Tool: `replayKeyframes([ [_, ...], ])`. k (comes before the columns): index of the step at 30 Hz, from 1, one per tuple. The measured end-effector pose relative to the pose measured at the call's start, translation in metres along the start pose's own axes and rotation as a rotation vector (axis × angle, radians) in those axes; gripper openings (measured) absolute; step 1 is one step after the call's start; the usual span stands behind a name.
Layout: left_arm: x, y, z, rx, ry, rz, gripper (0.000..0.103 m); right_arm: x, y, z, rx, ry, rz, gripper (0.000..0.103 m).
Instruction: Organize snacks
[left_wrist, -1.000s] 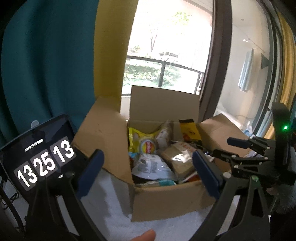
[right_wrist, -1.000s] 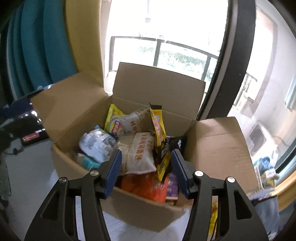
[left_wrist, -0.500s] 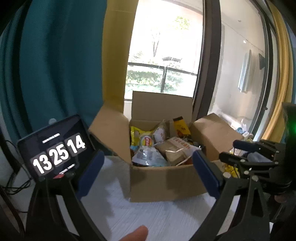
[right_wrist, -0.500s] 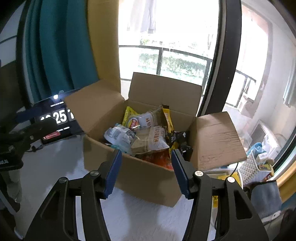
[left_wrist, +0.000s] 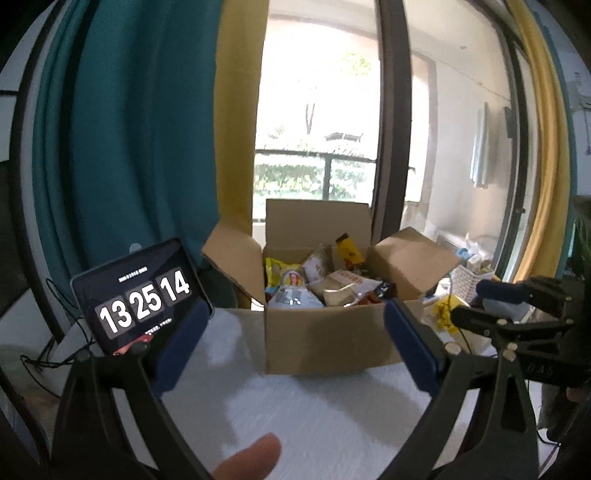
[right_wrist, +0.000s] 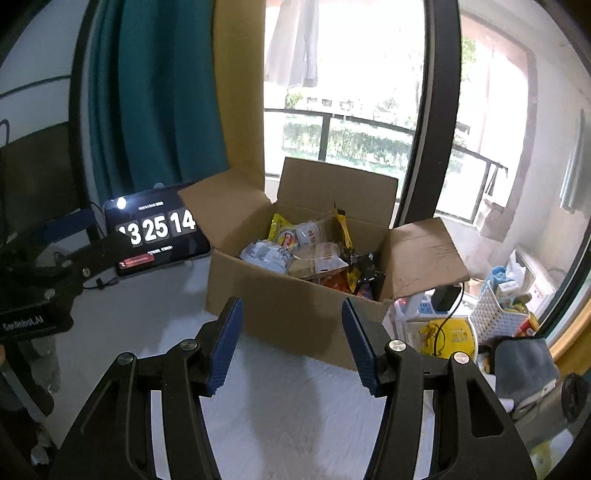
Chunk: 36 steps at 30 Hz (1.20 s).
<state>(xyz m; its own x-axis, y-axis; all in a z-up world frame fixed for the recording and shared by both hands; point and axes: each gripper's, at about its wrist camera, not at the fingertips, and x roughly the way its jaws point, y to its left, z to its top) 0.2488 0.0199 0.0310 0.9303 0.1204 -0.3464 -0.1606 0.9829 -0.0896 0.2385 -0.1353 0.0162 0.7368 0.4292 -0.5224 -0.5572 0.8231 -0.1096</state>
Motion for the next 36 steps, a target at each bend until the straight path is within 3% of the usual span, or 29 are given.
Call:
replayKeyframes([
  [13, -0.073, -0.019, -0.021, 0.025, -0.068, -0.027, 0.097, -0.085, 0.019, -0.036, 0.063, -0.143, -0.061, 0.066],
  [26, -0.14, -0.026, 0.004, 0.035, -0.179, -0.046, 0.097, -0.169, 0.024, -0.03, 0.104, -0.303, -0.139, 0.067],
  [36, -0.178, -0.021, 0.015, 0.031, -0.237, -0.039, 0.097, -0.203, 0.039, -0.029, 0.089, -0.354, -0.151, 0.068],
])
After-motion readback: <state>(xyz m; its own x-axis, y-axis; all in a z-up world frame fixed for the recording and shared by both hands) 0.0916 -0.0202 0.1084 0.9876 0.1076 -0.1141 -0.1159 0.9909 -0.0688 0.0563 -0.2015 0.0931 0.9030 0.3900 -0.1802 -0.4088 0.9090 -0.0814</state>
